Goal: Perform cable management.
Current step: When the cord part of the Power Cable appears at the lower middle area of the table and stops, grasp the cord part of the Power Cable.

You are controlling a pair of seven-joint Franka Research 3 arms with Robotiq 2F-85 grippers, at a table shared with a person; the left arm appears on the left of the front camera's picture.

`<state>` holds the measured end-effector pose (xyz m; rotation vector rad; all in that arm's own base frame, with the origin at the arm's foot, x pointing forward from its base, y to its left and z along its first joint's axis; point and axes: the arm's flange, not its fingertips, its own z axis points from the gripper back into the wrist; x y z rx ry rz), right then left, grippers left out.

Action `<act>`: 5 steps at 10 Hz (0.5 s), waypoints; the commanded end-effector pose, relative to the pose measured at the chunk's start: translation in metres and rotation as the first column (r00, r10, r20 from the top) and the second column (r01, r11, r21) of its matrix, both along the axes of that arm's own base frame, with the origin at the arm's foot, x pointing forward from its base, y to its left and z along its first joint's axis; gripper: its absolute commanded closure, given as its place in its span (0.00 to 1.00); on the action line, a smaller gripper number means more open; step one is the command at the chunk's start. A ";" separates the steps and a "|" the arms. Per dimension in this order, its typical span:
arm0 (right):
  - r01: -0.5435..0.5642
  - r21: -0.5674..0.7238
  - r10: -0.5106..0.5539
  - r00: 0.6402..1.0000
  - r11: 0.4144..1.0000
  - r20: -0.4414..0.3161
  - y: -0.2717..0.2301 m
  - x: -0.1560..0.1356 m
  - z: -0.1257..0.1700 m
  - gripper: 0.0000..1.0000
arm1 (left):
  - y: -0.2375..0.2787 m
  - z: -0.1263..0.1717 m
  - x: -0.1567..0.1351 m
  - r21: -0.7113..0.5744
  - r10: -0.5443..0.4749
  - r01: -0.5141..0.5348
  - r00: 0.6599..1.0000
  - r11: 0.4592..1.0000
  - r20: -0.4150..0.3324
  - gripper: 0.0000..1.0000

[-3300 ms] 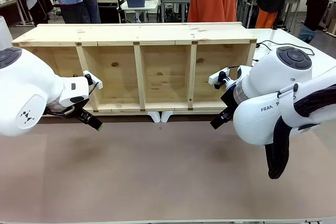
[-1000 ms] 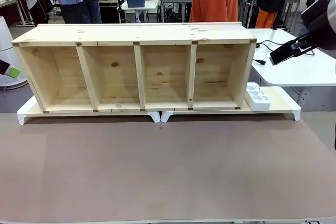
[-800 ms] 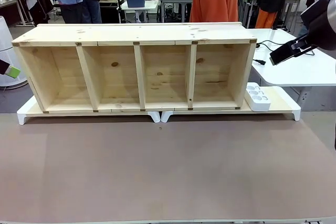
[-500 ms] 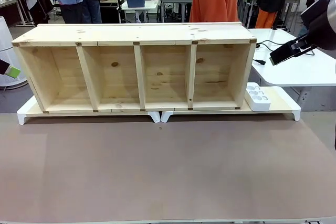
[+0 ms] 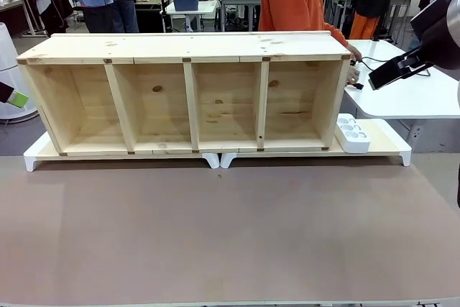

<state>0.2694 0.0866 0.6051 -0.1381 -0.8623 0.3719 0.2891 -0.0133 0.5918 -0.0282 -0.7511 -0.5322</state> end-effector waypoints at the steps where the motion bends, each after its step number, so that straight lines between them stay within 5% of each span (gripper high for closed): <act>1: 0.001 -0.005 -0.001 1.000 1.000 -0.003 -0.001 0.001 -0.001 0.00 | 0.001 0.001 0.000 -0.002 0.005 -0.005 1.000 1.000 0.005 0.00; 5: 0.001 -0.005 -0.001 1.000 1.000 -0.003 -0.001 0.001 -0.001 0.00 | 0.001 0.001 0.000 -0.002 0.005 -0.005 1.000 1.000 0.005 0.00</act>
